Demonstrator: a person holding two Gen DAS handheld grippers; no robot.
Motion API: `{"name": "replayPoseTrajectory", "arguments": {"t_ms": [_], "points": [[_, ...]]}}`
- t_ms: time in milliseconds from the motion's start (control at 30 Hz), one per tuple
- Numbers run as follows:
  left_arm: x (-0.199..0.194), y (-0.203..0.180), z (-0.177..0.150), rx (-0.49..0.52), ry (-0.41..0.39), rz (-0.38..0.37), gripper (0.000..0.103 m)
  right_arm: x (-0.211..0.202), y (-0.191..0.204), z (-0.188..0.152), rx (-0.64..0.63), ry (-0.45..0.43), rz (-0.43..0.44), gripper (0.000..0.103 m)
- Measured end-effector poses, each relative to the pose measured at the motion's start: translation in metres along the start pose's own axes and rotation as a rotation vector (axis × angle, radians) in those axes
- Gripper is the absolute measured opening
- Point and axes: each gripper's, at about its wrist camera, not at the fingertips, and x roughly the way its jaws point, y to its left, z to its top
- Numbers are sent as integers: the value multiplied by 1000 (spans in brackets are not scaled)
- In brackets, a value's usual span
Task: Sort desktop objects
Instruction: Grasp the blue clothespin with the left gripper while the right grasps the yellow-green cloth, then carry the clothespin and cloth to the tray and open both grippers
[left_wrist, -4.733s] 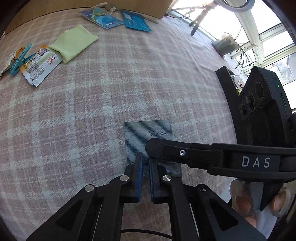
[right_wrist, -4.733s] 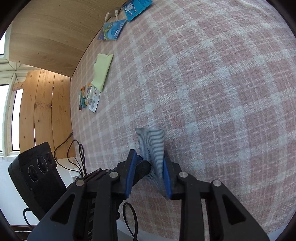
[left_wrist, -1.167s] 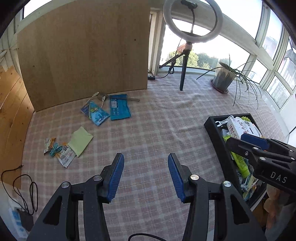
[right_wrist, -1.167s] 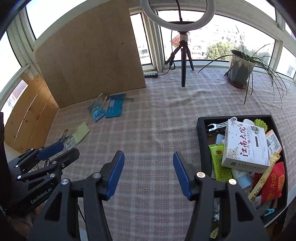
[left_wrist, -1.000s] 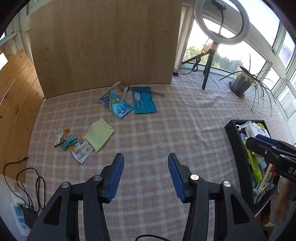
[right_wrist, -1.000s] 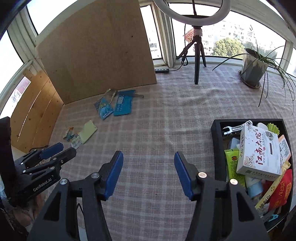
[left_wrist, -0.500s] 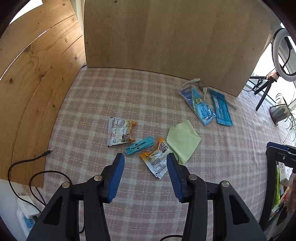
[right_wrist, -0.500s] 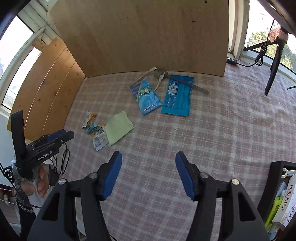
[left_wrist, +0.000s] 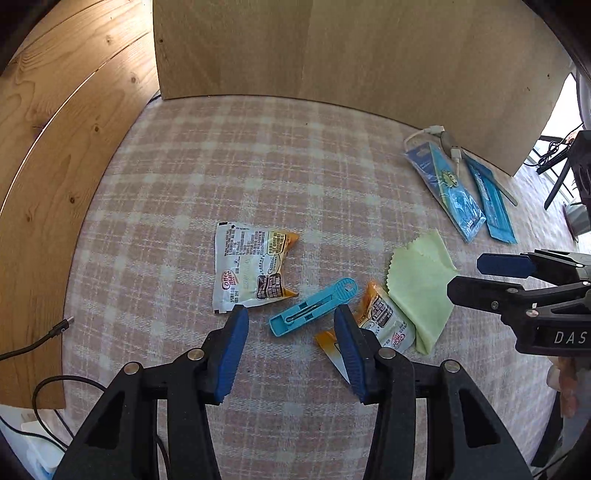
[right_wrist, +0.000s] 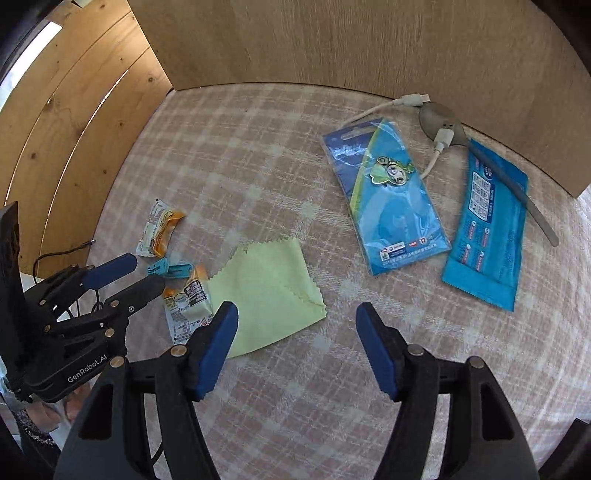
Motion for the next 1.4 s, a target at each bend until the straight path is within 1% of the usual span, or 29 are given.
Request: {"name": "replayPoseTrajectory", "arguments": {"t_ms": [67, 100, 133, 200, 233, 267, 367, 433, 467, 533, 600, 633, 733, 800, 900, 1000, 1167, 1300, 1333, 1400], "points": [[3, -2, 2, -3, -10, -6, 45, 10, 0, 3, 1, 20, 4, 66], [5, -3, 3, -1, -10, -13, 45, 12, 1, 4, -2, 13, 9, 70], [8, -4, 3, 0, -4, -17, 45, 11, 3, 5, -13, -3, 20, 71], [13, -5, 4, -6, -3, -17, 43, 14, 7, 7, -39, 1, 7, 71], [12, -6, 4, -7, -16, -20, 41, 15, 10, 7, -58, -12, -14, 71], [12, -6, 5, -10, -21, -27, 35, 16, 14, 7, -85, -16, -38, 72], [9, -4, 2, -46, -40, -38, 22, 19, 23, 1, -180, -28, -101, 71], [7, -6, -2, -53, -58, -22, 19, 19, 31, -6, -244, -33, -149, 65], [6, -6, -5, -56, -68, -15, 18, 19, 34, -10, -271, -38, -163, 62], [4, -7, -11, -64, -83, -4, 16, 16, 36, -13, -284, -41, -143, 47], [3, -6, -15, -79, -86, -2, 11, 13, 36, -13, -267, -25, -100, 11], [2, -4, -17, -88, -85, -3, 11, 12, 37, -14, -261, -29, -101, 8], [-2, 2, -25, -110, -84, -5, 11, 10, 40, -20, -276, -55, -125, 7], [-5, 6, -30, -123, -82, -3, 11, 7, 34, -23, -229, -50, -99, 6], [-13, 10, -38, -138, -78, -11, 11, -5, 18, -27, -129, -52, -38, 6], [-24, 8, -45, -136, -79, -1, 11, -24, 7, -38, -94, -76, -22, 6], [-52, -10, -61, -114, -104, -8, 11, -67, -18, -67, -26, -131, 2, 6], [-74, -34, -75, -64, -119, -22, 11, -94, -33, -90, 31, -174, 6, 6], [-77, -32, -80, -52, -123, -26, 11, -101, -38, -97, 46, -186, 5, 6], [-86, -50, -87, -24, -127, -41, 11, -112, -45, -112, 75, -208, 9, 6]]}}
